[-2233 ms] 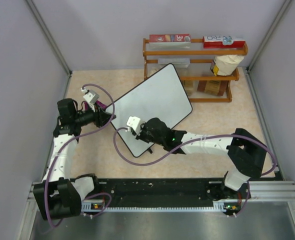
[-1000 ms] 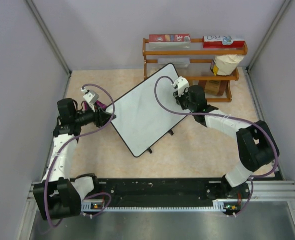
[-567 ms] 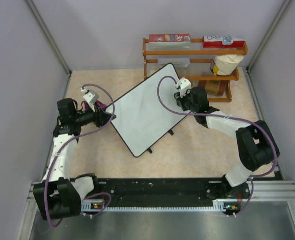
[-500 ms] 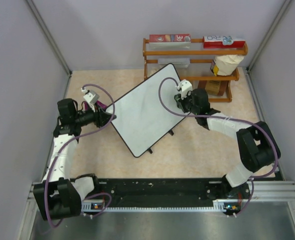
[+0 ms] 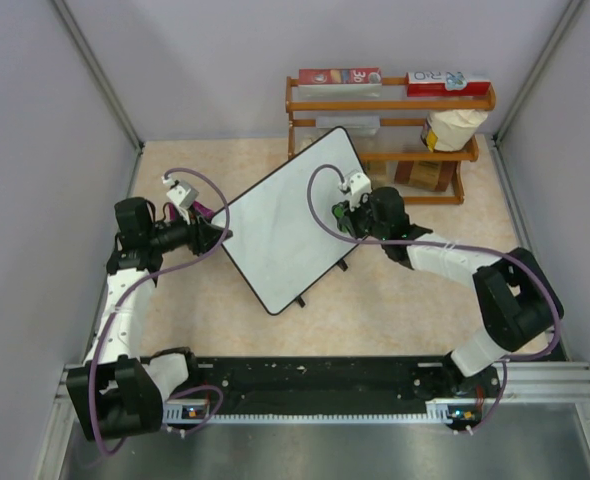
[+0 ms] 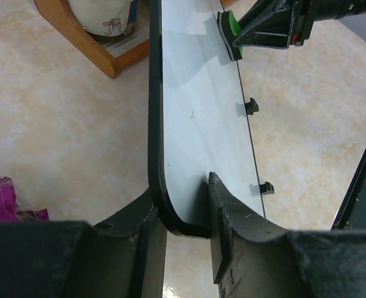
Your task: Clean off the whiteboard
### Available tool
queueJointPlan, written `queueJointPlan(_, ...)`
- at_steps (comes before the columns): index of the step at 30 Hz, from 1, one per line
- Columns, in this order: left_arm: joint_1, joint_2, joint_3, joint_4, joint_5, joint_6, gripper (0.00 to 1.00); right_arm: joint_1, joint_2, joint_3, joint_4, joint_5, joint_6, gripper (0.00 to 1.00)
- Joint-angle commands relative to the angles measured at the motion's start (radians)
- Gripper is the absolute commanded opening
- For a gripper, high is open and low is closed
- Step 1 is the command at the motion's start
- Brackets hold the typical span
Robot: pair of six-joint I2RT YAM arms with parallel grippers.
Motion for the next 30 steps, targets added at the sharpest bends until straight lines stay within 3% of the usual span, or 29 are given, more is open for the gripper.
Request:
queueJointPlan(1, -0.020, -0.010, -0.032, 0.000, -0.011, 0.157, 0.00, 0.112, -0.004, -0.015, 0.002, -0.055, 0.063, 0.00)
queueJointPlan(14, -0.020, -0.008, -0.030, -0.001, -0.021, 0.154, 0.00, 0.449, -0.021, -0.003, 0.028, 0.074, 0.018, 0.00)
queueJointPlan(22, -0.020, -0.007, -0.029, 0.000, -0.023, 0.152, 0.00, 0.629, 0.074, 0.074, -0.007, 0.169, -0.026, 0.00)
queueJointPlan(30, -0.022, -0.015, -0.030, 0.000, -0.021, 0.154, 0.00, 0.638, 0.085, 0.044, 0.022, 0.281, -0.100, 0.00)
